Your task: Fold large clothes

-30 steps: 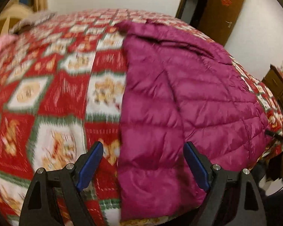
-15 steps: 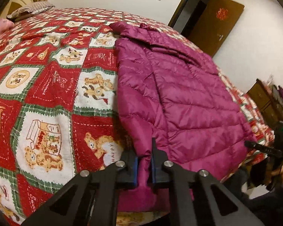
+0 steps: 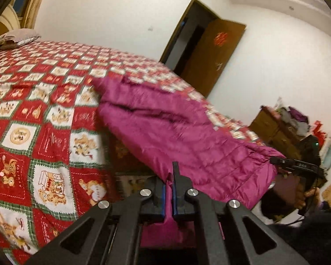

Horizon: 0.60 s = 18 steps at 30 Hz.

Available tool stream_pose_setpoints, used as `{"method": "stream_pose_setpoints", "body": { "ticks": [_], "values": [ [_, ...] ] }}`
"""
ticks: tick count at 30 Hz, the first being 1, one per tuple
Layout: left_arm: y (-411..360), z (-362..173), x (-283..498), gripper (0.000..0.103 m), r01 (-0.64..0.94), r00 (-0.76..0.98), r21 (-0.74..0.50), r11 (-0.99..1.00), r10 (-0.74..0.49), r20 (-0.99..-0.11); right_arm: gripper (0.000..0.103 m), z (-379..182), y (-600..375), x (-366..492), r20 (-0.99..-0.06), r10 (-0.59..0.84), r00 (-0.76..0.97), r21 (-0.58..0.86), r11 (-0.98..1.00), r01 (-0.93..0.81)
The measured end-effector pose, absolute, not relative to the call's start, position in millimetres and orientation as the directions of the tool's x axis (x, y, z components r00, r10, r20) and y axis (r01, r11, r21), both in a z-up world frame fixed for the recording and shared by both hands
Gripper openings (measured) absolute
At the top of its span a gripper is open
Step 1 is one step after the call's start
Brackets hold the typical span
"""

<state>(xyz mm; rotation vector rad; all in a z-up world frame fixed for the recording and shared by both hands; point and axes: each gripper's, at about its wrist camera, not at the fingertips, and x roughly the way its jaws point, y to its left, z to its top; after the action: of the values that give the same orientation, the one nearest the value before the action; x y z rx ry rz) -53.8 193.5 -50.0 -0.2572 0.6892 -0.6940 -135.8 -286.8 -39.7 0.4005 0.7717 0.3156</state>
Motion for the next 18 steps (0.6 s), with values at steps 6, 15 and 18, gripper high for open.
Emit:
{"method": "stream_pose_setpoints", "body": {
  "ticks": [6,15,18],
  "values": [
    [206.7,10.3,-84.9,0.003,0.573,0.58,-0.418,0.705,-0.709,-0.401,0.012,16.0,-283.0,-161.0,-0.521,0.438,0.733,0.461,0.867,-0.19],
    [220.8,39.6,23.8,0.003,0.425,0.655,-0.487,0.763,-0.631,-0.416,0.012,69.3,-308.2,-96.5,-0.402,0.458,0.793,0.509,0.832,-0.222],
    [215.6,27.9,75.4,0.003,0.343,0.645,-0.509,0.79,-0.592,-0.484,0.012,72.5,-313.9,-38.4,-0.409,0.472,0.781,0.535,0.817,-0.214]
  ]
}}
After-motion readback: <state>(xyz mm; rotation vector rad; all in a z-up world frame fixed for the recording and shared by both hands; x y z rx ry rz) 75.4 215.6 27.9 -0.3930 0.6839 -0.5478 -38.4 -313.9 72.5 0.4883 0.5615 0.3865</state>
